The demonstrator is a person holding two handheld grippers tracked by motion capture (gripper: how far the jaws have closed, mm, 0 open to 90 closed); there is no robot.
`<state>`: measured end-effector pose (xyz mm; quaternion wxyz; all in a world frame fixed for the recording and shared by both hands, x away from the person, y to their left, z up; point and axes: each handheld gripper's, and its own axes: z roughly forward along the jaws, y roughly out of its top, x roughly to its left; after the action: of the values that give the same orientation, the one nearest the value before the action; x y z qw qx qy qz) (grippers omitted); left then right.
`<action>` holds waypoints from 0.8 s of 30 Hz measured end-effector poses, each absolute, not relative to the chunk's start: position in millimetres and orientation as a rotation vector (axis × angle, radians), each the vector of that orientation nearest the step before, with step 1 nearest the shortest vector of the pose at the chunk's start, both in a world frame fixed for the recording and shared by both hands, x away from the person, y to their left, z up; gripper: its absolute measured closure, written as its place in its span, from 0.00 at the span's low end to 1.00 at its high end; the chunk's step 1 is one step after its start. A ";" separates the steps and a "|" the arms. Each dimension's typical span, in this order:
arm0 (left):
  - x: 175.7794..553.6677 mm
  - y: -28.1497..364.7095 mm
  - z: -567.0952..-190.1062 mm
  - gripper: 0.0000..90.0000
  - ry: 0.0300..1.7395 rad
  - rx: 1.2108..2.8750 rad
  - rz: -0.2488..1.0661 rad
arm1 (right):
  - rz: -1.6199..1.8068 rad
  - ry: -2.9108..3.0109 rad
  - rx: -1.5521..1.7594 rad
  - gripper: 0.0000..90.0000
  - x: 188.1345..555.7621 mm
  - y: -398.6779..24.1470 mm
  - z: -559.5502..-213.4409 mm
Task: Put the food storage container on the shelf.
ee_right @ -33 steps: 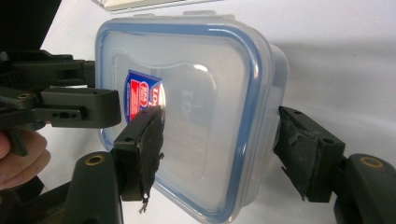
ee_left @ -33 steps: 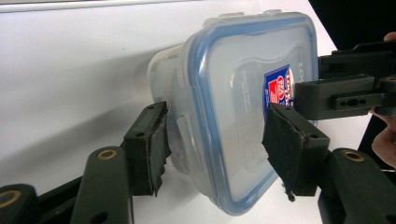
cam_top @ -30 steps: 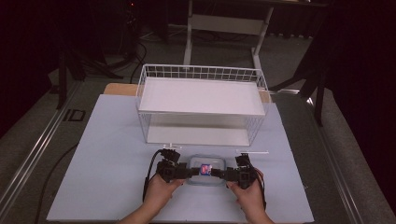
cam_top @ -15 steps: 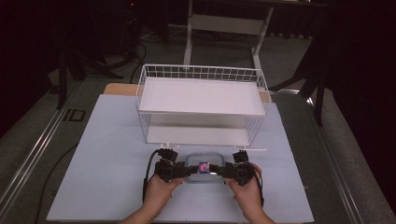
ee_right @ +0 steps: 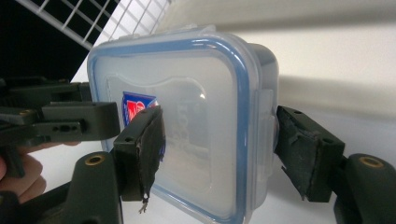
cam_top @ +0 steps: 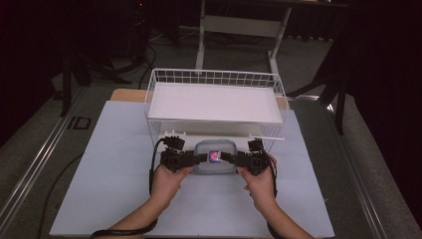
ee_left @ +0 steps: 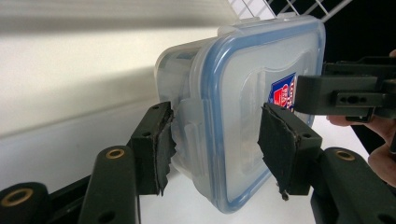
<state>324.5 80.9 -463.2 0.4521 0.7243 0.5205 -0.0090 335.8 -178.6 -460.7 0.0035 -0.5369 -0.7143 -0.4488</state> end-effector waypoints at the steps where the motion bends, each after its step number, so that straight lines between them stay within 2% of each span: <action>1: 327.2 80.8 -462.8 0.52 1.286 1.790 -0.013 | -1.407 -2.239 -1.683 0.38 335.8 -178.6 -460.7; 10: 351.5 81.9 -474.2 0.51 1.263 1.770 0.013 | -1.434 -2.226 -1.732 0.37 361.4 -174.6 -463.6; 24: 375.8 78.5 -497.5 0.51 1.273 1.794 0.008 | -1.421 -2.124 -1.803 0.38 379.7 -177.4 -497.2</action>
<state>375.8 78.5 -497.5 0.4539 0.7267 0.5156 0.0034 379.7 -177.4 -497.2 0.0070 -0.5765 -0.6791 -0.4543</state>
